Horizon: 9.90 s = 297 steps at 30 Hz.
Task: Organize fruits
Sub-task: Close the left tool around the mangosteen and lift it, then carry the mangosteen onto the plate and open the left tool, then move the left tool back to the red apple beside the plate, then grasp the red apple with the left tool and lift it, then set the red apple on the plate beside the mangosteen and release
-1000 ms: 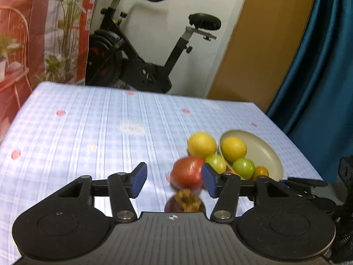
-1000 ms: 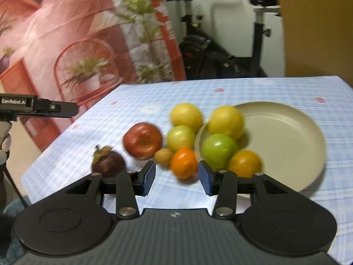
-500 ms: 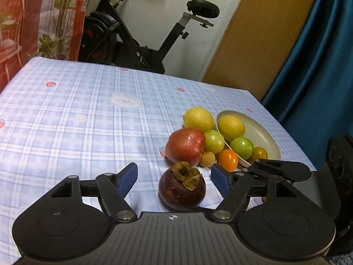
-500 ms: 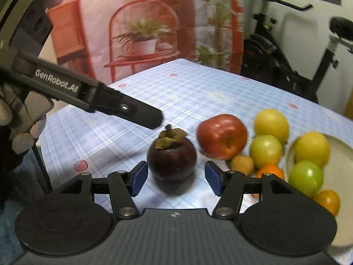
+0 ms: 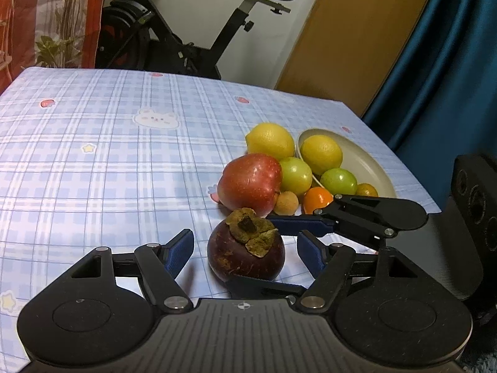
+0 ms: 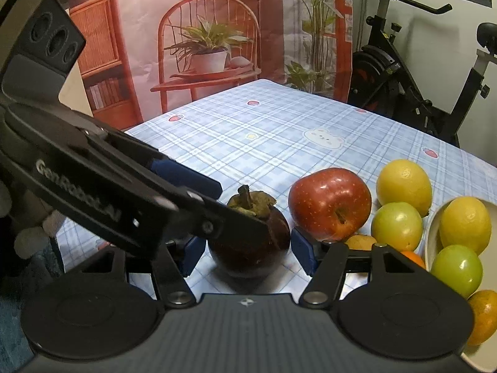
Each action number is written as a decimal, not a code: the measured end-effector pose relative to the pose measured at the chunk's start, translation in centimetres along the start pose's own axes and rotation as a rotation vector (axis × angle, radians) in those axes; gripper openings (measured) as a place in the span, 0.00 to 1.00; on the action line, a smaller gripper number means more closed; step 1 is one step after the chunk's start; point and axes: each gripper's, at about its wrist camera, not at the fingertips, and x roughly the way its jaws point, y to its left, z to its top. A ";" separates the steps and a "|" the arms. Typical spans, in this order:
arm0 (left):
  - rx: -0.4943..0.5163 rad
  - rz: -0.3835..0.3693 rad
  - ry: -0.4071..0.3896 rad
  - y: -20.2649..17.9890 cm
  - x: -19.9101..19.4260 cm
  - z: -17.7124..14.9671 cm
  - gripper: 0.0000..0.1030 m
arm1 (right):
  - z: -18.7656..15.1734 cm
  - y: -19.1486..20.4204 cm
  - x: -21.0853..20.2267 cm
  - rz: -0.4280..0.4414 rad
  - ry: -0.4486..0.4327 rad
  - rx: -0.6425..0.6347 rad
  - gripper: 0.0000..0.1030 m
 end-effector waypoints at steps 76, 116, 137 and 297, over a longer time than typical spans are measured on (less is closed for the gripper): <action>0.299 -0.048 0.066 -13.5 17.5 12.6 0.60 | -1.8 -21.9 -6.6 -0.210 -0.138 0.266 0.60; 0.256 0.054 0.023 -13.1 12.7 10.7 0.72 | -1.3 -19.5 -7.0 -0.333 -0.034 0.318 0.62; 0.228 0.131 -0.048 -10.6 6.5 9.1 0.72 | 0.0 -13.9 -8.2 -0.337 -0.033 0.321 0.62; 0.336 -0.024 0.065 -18.5 18.2 10.6 0.69 | -5.1 -22.2 -11.3 -0.306 -0.095 0.249 0.59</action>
